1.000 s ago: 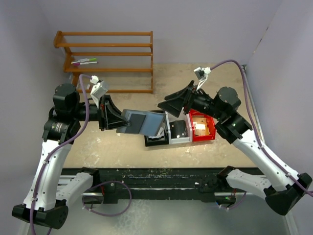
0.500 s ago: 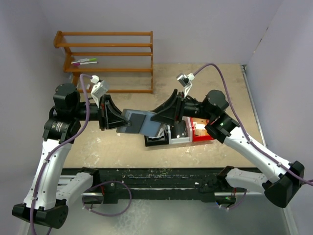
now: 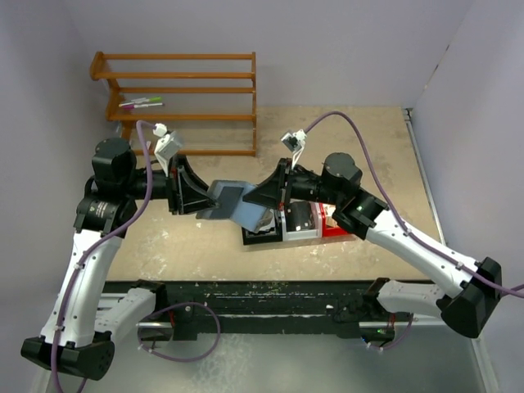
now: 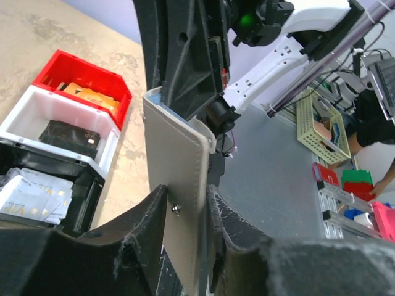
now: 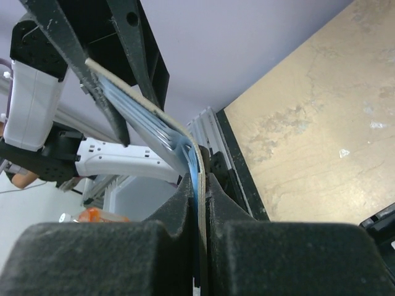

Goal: Take the credit cards out of the card holder

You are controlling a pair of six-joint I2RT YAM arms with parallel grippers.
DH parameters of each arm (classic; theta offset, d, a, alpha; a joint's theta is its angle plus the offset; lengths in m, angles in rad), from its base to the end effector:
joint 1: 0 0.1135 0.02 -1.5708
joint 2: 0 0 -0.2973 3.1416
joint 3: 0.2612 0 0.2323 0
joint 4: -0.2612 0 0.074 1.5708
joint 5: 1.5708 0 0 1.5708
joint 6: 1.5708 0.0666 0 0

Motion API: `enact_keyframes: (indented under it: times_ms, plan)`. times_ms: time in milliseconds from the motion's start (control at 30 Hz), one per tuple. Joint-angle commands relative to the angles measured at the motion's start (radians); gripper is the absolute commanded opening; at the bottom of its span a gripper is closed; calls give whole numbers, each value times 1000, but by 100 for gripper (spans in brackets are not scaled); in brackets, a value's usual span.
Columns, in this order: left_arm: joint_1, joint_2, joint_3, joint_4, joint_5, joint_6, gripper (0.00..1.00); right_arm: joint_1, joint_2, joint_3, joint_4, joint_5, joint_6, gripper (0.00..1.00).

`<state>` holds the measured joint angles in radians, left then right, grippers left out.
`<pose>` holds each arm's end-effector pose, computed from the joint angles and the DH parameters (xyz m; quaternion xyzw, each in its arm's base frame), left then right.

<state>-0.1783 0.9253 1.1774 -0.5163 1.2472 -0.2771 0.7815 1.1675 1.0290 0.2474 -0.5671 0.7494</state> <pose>0.1220 -0.0862 0.4402 0.3227 0.6614 -0.5631 0.3760 0.1617 0.2108 0.4295 -0.2186 0.6375 0.6299 0.3860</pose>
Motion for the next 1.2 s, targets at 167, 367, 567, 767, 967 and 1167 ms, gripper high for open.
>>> enact_keyframes:
  times_ms: [167,367,567,767,967,1167]
  plan:
    - [-6,-38,-24,92,131,-35,42,8,-78,-43,71,34,14,0]
    - [-6,-30,-22,78,95,-16,37,7,-101,-64,92,25,30,0]
    - [-6,-35,-23,61,-10,0,41,8,-87,-40,146,25,61,0]
    - [-6,-45,-28,50,91,13,55,8,-58,13,84,89,112,0]
    - [-7,-75,-74,153,49,-51,57,30,-15,54,16,202,161,0]
    - [-7,-78,-91,89,-108,75,61,104,51,140,-87,370,189,0]
